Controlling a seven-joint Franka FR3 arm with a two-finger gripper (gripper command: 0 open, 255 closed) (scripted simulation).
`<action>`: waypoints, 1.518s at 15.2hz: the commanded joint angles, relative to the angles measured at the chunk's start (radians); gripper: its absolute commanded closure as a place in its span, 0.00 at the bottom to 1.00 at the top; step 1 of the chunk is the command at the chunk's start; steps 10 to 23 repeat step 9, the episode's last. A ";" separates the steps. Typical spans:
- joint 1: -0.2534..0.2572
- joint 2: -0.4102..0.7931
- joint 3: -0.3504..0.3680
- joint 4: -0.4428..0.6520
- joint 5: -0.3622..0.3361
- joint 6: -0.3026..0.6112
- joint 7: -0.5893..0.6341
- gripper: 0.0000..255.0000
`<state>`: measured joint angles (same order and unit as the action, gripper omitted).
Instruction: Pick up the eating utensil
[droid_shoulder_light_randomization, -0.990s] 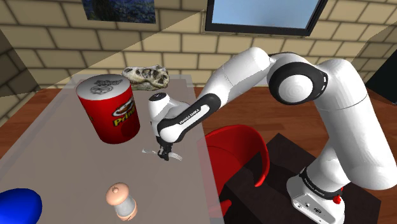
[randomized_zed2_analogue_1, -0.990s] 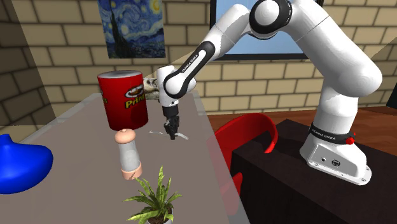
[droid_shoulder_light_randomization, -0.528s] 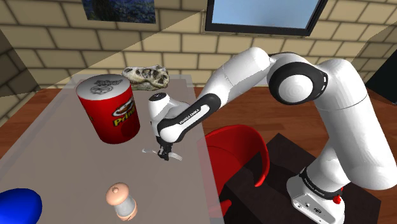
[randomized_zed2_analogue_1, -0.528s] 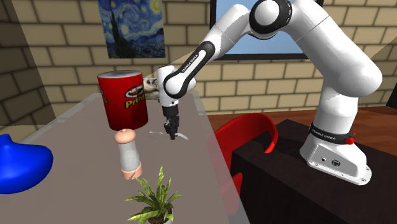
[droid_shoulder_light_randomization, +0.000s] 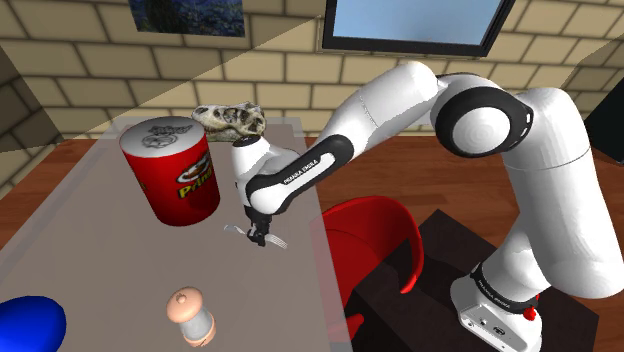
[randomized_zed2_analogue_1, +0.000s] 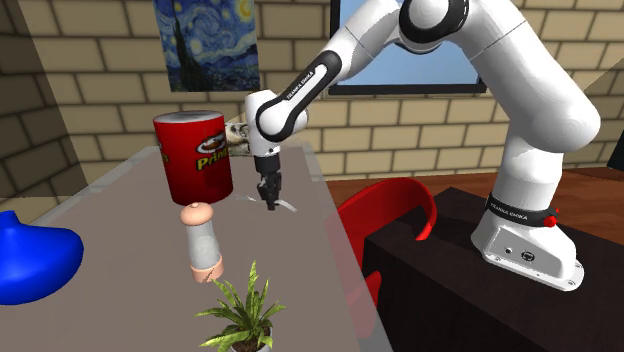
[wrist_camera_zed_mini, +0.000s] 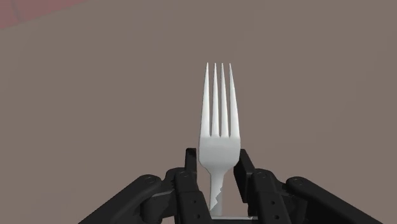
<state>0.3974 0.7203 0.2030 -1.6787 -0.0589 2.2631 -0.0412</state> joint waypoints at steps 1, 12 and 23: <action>-0.004 -0.020 0.003 -0.002 0.003 -0.018 -0.002 1.00; -0.010 -0.077 0.010 -0.005 0.012 -0.071 -0.003 1.00; -0.010 -0.077 0.010 -0.005 0.012 -0.071 -0.003 1.00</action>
